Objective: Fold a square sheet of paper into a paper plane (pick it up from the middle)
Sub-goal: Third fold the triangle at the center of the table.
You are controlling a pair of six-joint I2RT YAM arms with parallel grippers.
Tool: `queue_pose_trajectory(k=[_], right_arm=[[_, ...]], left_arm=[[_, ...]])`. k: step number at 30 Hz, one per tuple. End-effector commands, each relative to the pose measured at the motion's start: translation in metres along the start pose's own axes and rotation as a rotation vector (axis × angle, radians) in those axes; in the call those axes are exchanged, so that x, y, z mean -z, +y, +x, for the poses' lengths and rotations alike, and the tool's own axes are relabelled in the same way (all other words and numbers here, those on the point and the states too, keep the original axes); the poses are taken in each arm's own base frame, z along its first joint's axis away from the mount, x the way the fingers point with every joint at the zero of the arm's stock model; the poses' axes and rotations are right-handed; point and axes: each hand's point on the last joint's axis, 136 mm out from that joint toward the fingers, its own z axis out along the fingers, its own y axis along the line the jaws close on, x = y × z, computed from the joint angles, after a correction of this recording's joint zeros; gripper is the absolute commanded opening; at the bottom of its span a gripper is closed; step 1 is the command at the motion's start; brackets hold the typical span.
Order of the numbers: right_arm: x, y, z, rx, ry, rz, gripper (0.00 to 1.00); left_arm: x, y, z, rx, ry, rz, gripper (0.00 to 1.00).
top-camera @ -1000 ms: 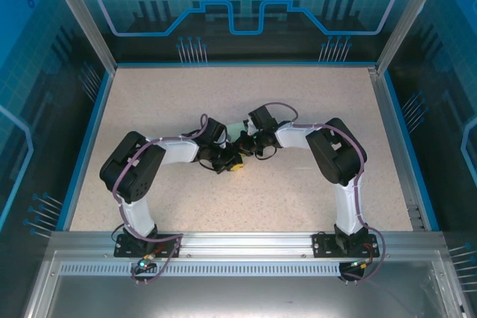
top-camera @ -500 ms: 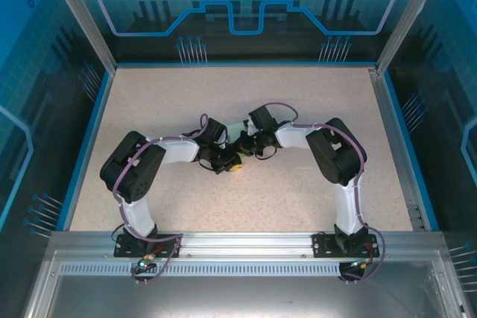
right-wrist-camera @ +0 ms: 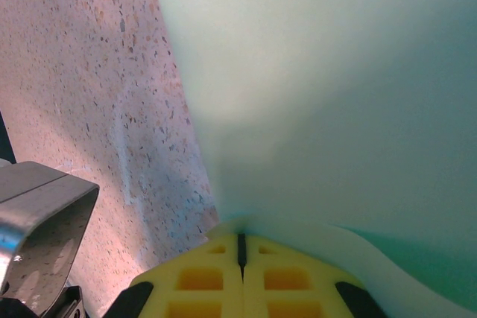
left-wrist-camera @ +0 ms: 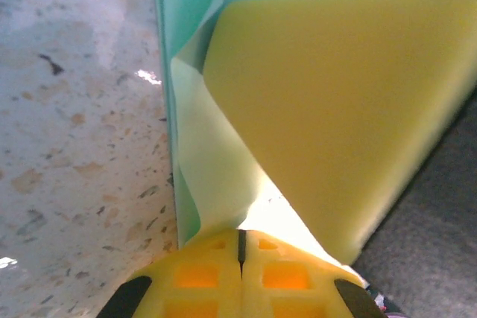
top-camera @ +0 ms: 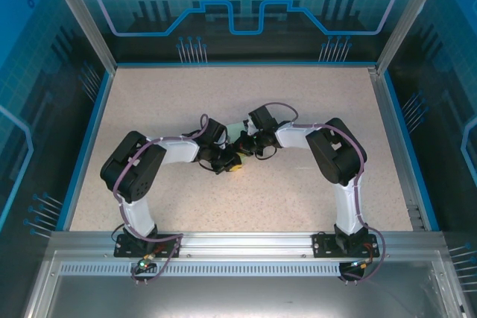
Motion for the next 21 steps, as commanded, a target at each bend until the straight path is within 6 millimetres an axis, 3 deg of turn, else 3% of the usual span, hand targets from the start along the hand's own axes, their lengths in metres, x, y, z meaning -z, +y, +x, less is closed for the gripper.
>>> queue_pose_trajectory(k=[1,12,21], right_arm=[[-0.01,-0.037,0.008,-0.058,0.033,0.112,0.0],[-0.011,-0.038,0.007,-0.055,0.033,0.117,0.0],[-0.01,-0.038,0.006,-0.054,0.032,0.121,0.0]], left_arm=[[-0.007,0.032,0.012,0.039,0.032,-0.071,0.04],[-0.008,0.059,0.021,0.088,0.043,-0.068,0.05],[-0.001,0.065,0.036,0.077,0.062,-0.057,0.07]])
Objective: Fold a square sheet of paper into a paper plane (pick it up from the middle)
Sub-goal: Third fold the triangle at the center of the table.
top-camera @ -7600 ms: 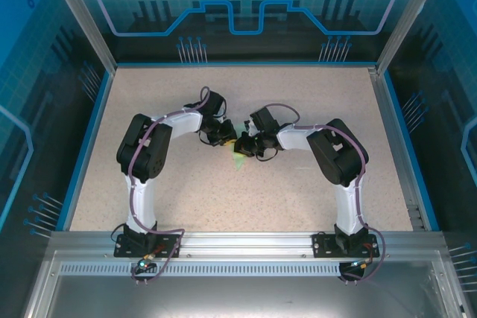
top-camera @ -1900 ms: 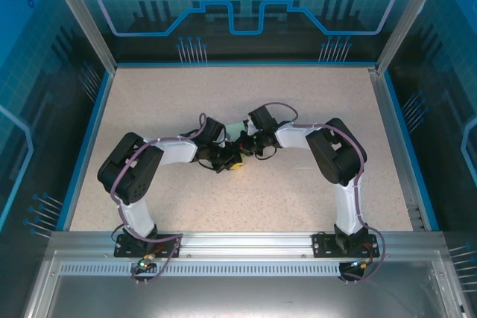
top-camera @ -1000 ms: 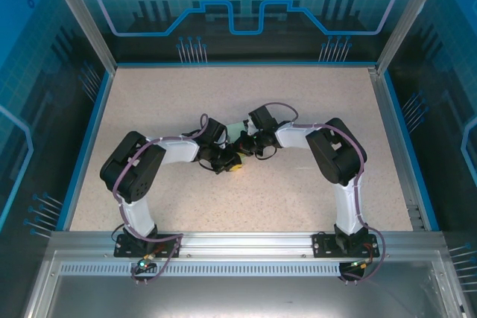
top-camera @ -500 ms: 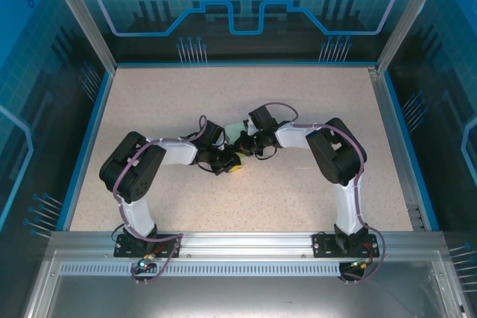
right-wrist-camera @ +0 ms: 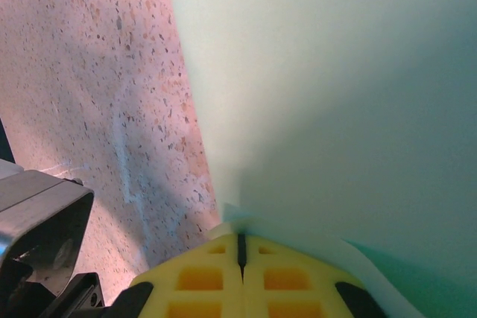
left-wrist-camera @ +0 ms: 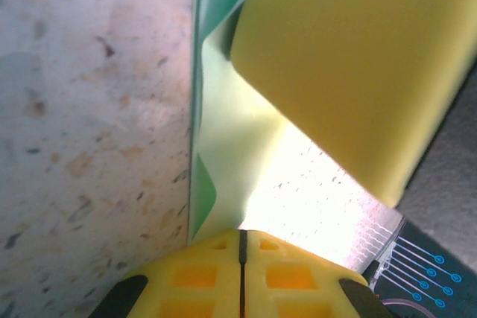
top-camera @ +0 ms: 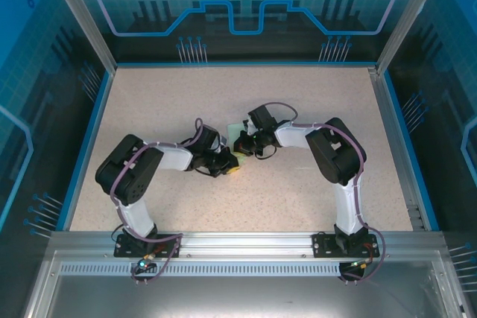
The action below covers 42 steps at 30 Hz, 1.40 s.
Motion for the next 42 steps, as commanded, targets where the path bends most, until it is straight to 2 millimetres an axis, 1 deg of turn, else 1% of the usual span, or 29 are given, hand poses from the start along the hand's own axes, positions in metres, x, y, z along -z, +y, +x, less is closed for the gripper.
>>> queue_pose_trajectory(k=[1,3,5,10,12,14,19,23,37,42], right_arm=[[-0.011,-0.038,0.004,-0.047,0.02,0.113,0.0],[-0.011,-0.039,0.005,-0.049,0.02,0.115,0.0],[-0.011,-0.039,0.005,-0.05,0.02,0.114,0.0],[-0.011,-0.04,0.005,-0.05,0.022,0.115,0.0],[-0.011,-0.039,0.005,-0.048,0.021,0.113,0.0],[-0.011,-0.039,0.004,-0.049,0.019,0.112,0.0],[-0.011,-0.039,0.005,-0.049,0.022,0.112,0.0],[-0.011,-0.039,0.005,-0.049,0.022,0.11,0.0],[-0.011,-0.037,0.004,-0.049,0.023,0.104,0.0],[-0.011,-0.036,0.003,-0.048,0.021,0.106,0.0]], left_arm=[[0.003,0.054,0.034,0.117,0.088,-0.166,0.07],[0.006,0.052,0.035,0.11,0.087,-0.168,0.07],[0.01,0.043,0.034,0.096,0.084,-0.148,0.08],[0.029,0.0,0.022,0.017,0.029,-0.061,0.08],[0.034,-0.008,0.016,-0.001,-0.004,-0.051,0.08],[0.034,-0.012,0.009,-0.004,-0.031,-0.049,0.08],[0.022,-0.016,-0.002,0.013,-0.038,-0.032,0.08],[0.016,-0.017,-0.007,0.014,-0.034,-0.031,0.07],[0.006,-0.006,-0.012,0.025,-0.033,-0.079,0.07],[0.004,0.006,-0.012,0.041,-0.037,-0.118,0.07]])
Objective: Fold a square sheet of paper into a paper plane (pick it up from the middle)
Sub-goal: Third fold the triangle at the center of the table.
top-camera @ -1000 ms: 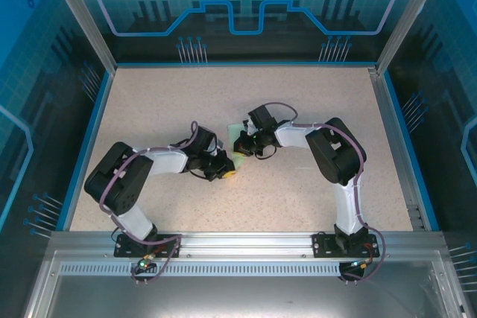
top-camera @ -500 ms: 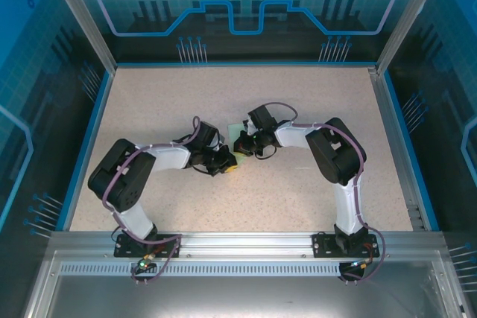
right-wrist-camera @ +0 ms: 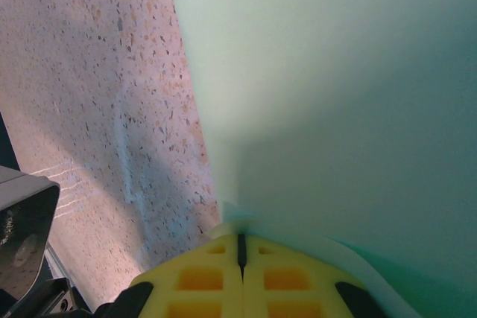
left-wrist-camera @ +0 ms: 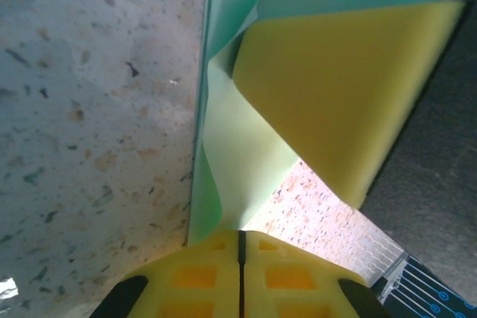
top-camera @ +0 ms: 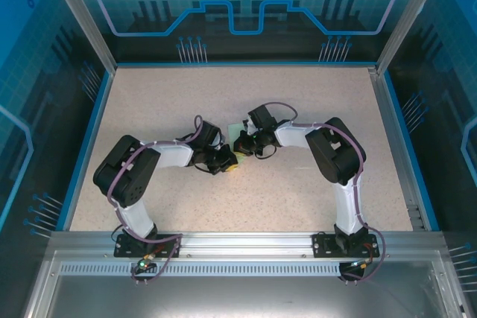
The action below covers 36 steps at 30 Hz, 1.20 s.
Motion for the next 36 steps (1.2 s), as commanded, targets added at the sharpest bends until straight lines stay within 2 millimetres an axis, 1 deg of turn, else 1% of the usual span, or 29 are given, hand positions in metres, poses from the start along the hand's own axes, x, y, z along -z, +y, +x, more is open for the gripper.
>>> queue_pose_trajectory(k=[1,4,7,10,13,16,18,21,23,28,31,36], right_arm=[[-0.01,-0.036,0.003,-0.046,0.016,0.108,0.0],[-0.006,-0.029,0.001,-0.034,0.014,0.096,0.0],[0.002,-0.015,-0.007,-0.01,0.0,0.076,0.0],[0.014,0.004,-0.018,0.019,-0.025,0.044,0.06],[0.036,0.022,-0.029,0.049,-0.076,0.016,0.14],[0.056,0.024,-0.033,0.07,-0.12,0.03,0.19],[0.065,0.019,-0.029,0.084,-0.13,0.055,0.19],[0.065,0.006,-0.012,0.095,-0.106,0.068,0.17],[0.062,0.002,-0.002,0.103,-0.084,0.056,0.14],[0.046,0.005,0.021,0.144,-0.014,0.018,0.08],[0.037,0.002,0.028,0.135,0.009,0.007,0.06],[0.026,-0.002,0.03,0.126,0.03,-0.023,0.04]], left_arm=[[-0.005,0.011,-0.001,0.016,-0.002,-0.051,0.07],[-0.006,0.02,0.002,0.025,0.005,-0.071,0.07],[-0.006,0.028,0.005,0.035,0.009,-0.097,0.06],[-0.005,0.034,0.007,0.04,0.007,-0.119,0.05],[-0.004,0.036,0.007,0.041,0.005,-0.13,0.05],[-0.003,0.037,0.007,0.042,0.001,-0.134,0.05],[-0.003,0.036,0.007,0.045,0.0,-0.134,0.05],[-0.003,0.039,0.007,0.056,-0.004,-0.142,0.05],[-0.003,0.039,0.006,0.061,-0.01,-0.146,0.05],[-0.003,0.042,0.005,0.081,-0.018,-0.157,0.04],[-0.002,0.045,0.005,0.089,-0.021,-0.166,0.04],[-0.002,0.048,0.007,0.099,-0.02,-0.177,0.04]])
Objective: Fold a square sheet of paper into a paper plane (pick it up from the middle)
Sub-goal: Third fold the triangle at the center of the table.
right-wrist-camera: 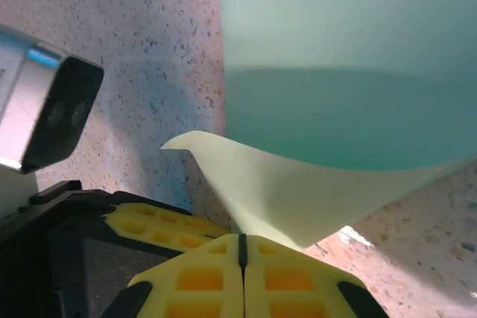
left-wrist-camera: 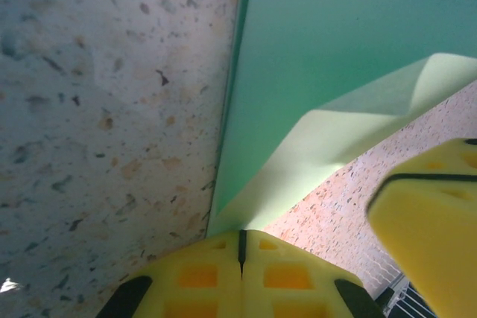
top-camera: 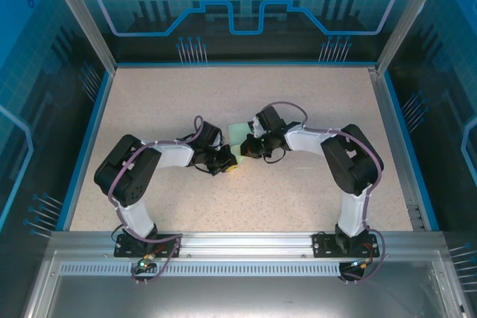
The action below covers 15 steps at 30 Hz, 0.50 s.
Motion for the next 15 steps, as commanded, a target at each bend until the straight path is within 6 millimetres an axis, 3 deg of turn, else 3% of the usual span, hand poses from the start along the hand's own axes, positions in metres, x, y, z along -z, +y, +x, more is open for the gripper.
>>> queue_pose_trajectory(k=[1,15], right_arm=[[-0.012,-0.001,0.007,0.003,0.038,-0.037,0.04],[-0.026,-0.018,0.006,-0.022,0.048,-0.036,0.04]], left_arm=[[-0.001,0.041,0.007,0.082,-0.01,-0.151,0.04],[0.001,0.048,0.01,0.11,-0.007,-0.181,0.04]])
